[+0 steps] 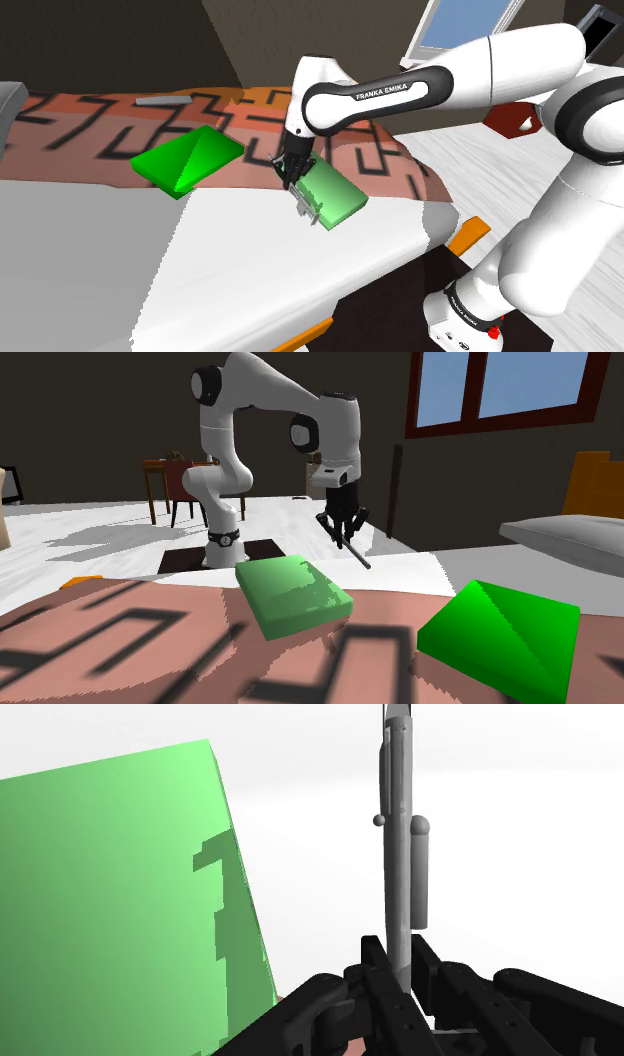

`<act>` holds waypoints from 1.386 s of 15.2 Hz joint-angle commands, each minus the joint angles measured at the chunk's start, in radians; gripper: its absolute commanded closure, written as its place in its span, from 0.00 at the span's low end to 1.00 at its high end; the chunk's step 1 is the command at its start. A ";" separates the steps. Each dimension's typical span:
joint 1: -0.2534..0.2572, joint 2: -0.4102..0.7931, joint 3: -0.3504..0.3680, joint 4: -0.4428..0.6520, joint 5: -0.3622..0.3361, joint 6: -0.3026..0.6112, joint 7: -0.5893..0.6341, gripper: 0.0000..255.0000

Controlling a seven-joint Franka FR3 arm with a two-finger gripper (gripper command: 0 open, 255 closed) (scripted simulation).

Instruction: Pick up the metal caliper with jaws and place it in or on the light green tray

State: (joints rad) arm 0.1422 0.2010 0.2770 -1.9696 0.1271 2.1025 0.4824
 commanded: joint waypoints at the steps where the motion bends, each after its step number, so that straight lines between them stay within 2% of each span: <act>1: -0.001 -0.013 0.000 0.010 0.002 -0.023 0.001 1.00; 6: -0.003 -0.035 0.001 0.038 0.005 -0.072 0.004 1.00; 18: -0.166 -0.133 -0.126 -0.033 0.014 -0.138 -0.282 1.00; 21: -0.165 -0.118 -0.126 -0.056 0.015 -0.100 -0.285 1.00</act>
State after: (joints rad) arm -0.0219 0.0799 0.1519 -2.0188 0.1418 1.9921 0.2007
